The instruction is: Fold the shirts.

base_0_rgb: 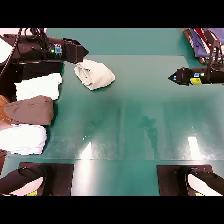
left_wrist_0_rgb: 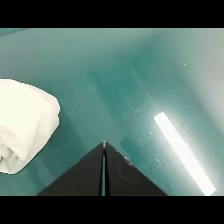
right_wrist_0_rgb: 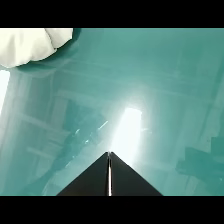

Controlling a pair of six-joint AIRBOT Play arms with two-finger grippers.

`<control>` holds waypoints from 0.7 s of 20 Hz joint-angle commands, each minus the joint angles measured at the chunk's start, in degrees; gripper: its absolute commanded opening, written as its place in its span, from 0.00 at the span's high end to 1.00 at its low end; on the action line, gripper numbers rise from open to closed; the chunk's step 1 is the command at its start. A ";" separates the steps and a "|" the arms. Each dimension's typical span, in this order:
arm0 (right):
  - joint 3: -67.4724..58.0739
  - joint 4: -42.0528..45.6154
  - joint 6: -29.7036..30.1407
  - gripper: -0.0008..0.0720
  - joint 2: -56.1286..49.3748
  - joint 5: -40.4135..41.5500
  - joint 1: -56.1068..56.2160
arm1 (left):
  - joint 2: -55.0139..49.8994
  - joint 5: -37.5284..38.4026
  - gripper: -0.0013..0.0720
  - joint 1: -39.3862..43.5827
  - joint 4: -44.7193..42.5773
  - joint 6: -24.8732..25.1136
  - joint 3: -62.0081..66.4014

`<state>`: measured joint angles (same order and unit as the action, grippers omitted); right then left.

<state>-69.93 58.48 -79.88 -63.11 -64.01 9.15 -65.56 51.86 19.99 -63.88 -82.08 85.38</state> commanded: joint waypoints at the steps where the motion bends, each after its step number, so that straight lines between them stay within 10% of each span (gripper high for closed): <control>1: -0.02 -0.02 -0.02 0.97 -0.02 -0.02 0.04 | 0.04 0.00 0.94 0.02 -0.02 0.00 0.04; 14: -0.02 -0.48 -0.02 0.97 -0.02 1.92 0.20 | -0.50 -3.78 0.90 0.02 -1.05 1.05 0.02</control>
<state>-69.93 58.28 -79.88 -63.11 -63.05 9.15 -65.67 50.76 19.99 -63.42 -82.17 85.41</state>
